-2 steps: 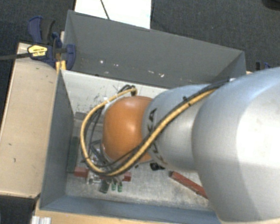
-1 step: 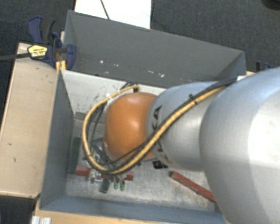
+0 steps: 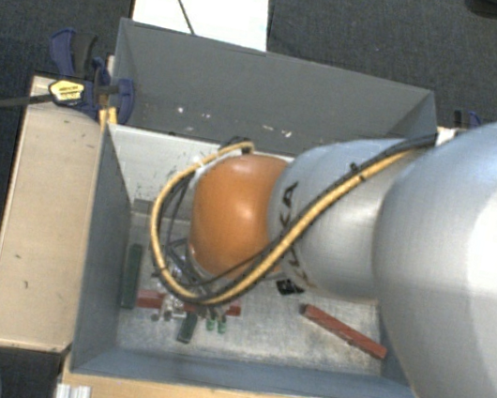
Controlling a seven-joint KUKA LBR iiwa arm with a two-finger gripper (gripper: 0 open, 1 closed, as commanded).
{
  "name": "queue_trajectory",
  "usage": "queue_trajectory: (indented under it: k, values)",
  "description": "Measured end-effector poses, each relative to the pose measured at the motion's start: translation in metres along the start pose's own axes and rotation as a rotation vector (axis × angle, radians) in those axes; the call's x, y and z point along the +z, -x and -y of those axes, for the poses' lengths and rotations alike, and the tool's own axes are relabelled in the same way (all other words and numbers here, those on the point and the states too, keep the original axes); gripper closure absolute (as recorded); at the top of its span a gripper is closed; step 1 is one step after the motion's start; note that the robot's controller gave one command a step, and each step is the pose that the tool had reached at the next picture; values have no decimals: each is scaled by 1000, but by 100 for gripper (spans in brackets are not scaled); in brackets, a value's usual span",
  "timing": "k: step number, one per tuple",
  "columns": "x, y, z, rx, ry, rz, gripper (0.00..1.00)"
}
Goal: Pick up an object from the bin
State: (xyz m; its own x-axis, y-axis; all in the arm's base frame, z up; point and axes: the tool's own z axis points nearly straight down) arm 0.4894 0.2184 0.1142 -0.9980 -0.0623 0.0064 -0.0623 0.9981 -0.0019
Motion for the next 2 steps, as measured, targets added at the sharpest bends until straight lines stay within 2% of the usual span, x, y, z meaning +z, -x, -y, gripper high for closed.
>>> queue_trajectory:
  k: [2]
  values:
    - [-32,2,0,2,4,10,100]
